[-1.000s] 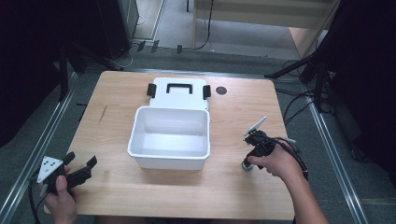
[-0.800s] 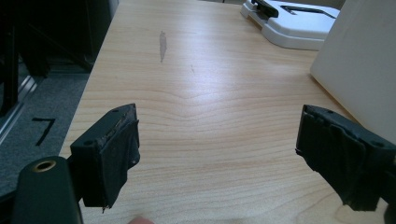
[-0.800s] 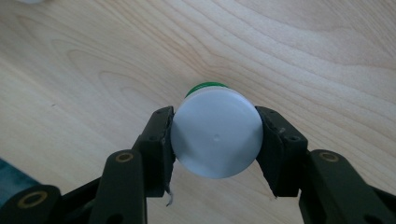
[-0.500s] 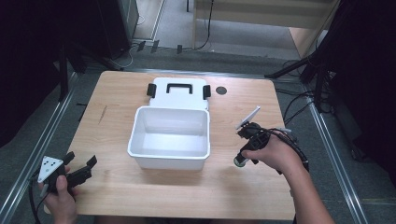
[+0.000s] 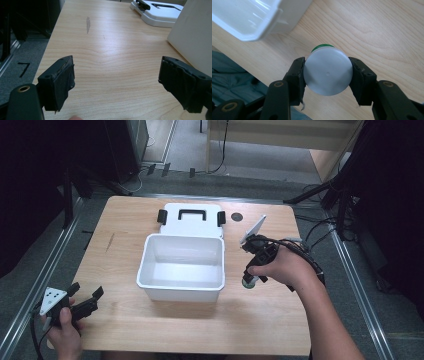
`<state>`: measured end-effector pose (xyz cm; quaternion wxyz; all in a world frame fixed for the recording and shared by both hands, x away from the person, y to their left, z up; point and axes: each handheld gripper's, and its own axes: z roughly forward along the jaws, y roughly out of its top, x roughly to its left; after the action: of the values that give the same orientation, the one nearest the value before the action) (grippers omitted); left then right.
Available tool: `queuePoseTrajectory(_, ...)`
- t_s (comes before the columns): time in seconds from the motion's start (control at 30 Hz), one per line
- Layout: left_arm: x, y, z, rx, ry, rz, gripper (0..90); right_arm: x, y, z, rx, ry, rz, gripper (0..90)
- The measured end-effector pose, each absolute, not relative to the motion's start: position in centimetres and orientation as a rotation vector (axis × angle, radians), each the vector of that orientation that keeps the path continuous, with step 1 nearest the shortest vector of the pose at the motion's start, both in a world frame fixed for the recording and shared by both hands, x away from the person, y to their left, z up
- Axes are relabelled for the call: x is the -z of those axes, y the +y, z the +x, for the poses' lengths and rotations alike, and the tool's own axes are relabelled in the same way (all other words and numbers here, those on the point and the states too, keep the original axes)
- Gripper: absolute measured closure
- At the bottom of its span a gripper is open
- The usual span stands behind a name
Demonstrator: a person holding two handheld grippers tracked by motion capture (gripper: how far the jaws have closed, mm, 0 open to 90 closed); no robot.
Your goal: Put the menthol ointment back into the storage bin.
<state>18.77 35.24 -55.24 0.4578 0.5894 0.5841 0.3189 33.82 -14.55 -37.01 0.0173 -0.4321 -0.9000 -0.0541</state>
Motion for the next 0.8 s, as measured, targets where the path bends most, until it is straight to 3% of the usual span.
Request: queuePoseTrajectory(0.8,55.2,35.3,18.9,-0.774,1.444,1.458,13.9,32.4,-8.7,35.4,0.190,-2.846,-1.274,51.7)
